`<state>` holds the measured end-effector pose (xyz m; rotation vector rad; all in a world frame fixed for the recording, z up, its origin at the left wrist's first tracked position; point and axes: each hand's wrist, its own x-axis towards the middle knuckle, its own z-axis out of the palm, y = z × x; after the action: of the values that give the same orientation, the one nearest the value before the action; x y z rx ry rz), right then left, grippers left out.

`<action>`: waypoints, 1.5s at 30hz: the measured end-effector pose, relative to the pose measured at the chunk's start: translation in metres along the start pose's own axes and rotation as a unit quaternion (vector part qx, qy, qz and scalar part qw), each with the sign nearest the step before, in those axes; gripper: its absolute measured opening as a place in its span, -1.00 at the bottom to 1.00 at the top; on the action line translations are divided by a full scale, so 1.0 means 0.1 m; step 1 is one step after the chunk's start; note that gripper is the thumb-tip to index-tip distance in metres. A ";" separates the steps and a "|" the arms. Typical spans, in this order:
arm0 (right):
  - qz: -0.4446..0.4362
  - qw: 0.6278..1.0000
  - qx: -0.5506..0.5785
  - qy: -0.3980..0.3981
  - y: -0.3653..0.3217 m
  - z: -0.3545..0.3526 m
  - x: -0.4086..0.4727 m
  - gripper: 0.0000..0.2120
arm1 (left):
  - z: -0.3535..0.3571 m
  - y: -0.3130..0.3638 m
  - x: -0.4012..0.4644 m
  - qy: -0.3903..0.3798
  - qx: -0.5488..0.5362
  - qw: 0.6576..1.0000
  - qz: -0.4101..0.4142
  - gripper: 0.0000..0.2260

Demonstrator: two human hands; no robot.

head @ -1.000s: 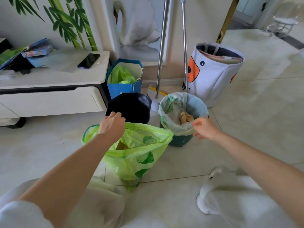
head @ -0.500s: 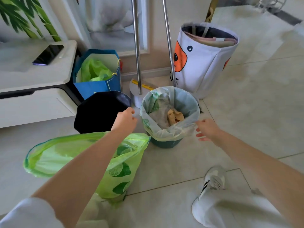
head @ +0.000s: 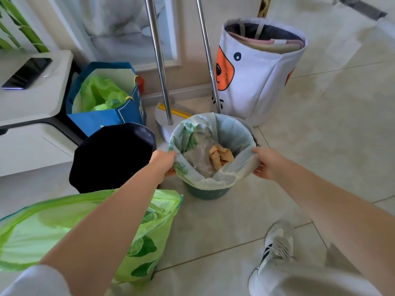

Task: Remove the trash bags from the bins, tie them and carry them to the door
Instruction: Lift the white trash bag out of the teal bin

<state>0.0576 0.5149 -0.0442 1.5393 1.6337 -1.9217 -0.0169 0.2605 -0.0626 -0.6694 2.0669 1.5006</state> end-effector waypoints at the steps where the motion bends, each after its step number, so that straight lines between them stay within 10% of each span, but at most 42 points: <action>1: -0.022 1.000 0.000 0.019 -0.05 0.02 0.00 -0.63 | 0.01 0.02 0.01 0.007 0.005 1.000 0.000 -0.78; 8: -0.188 0.979 -0.007 0.080 -0.28 0.14 -0.08 -0.90 | 0.07 0.30 -0.10 0.089 0.080 0.989 0.092 -0.83; 19: -0.268 0.960 -0.073 0.046 -0.37 -0.28 -0.54 -0.67 | -0.35 0.44 -0.46 0.107 0.013 0.969 0.221 -0.83; 27: -0.242 0.905 -0.336 0.095 -0.29 -0.63 -0.55 -0.84 | -0.66 0.16 -0.46 0.051 -0.007 0.998 0.031 -0.76; 36: -0.253 0.936 -0.240 0.043 -0.47 -0.26 -0.28 -0.84 | -0.45 0.26 -0.71 -0.138 -0.130 0.973 -0.132 -0.41; 45: -0.272 0.924 -0.263 0.049 -0.63 0.05 -0.18 -0.81 | -0.29 0.28 -0.58 -0.038 -0.193 0.979 -0.049 -0.74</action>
<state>0.0198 0.5264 0.0080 1.0460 2.5598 -1.4091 0.0058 0.2467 0.0029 -0.8280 1.6727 1.8581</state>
